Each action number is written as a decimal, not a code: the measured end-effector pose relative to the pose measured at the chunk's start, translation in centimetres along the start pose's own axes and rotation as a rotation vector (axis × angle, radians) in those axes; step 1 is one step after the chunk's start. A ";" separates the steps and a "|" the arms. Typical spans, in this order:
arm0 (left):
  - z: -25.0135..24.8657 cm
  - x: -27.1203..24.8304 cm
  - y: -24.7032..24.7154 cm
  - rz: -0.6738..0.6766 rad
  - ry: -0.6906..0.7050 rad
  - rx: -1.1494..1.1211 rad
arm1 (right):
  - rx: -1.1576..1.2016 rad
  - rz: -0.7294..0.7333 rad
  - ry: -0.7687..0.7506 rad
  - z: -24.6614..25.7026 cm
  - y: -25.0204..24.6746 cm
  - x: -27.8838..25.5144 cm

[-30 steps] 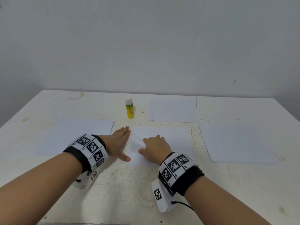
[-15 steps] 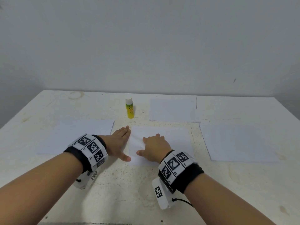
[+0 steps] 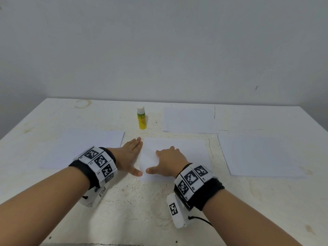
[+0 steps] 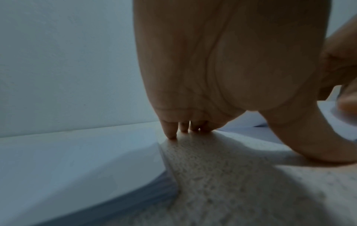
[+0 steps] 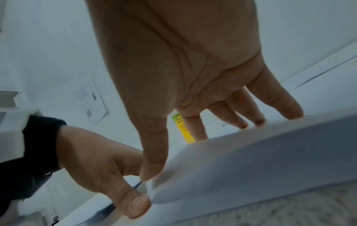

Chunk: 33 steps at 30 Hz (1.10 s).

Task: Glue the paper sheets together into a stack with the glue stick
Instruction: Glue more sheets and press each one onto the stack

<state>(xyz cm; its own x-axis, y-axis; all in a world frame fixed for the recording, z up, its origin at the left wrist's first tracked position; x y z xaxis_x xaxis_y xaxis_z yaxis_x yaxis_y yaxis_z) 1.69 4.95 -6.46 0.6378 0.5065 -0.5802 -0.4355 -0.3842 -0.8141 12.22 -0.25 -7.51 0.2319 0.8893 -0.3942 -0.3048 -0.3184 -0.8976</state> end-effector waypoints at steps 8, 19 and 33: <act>0.2 -0.4 -0.5 0.009 0.032 -0.004 | 0.019 -0.003 0.016 0.0 -0.4 -0.3; -0.4 0.4 -1.7 -0.163 -0.037 -0.100 | 0.081 -0.054 0.073 0.4 -1.1 -1.9; -1.5 1.2 -2.4 -0.176 -0.017 0.167 | -0.091 -0.049 0.073 1.2 -1.8 -1.4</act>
<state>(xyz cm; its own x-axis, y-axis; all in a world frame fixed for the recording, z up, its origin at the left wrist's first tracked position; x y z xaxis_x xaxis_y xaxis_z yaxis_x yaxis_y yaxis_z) 4.42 5.33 -5.19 0.7027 0.5680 -0.4285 -0.4190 -0.1564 -0.8944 11.35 -0.50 -5.08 0.3123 0.8793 -0.3596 -0.2073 -0.3063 -0.9291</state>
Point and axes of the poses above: each hand's wrist, its own x-axis towards the middle knuckle, its own y-axis out of the palm, z = x × y, the point moved 9 cm from there along x, towards the middle knuckle, and after that the axes turned 6 degrees about -z, right-handed, at the moved point
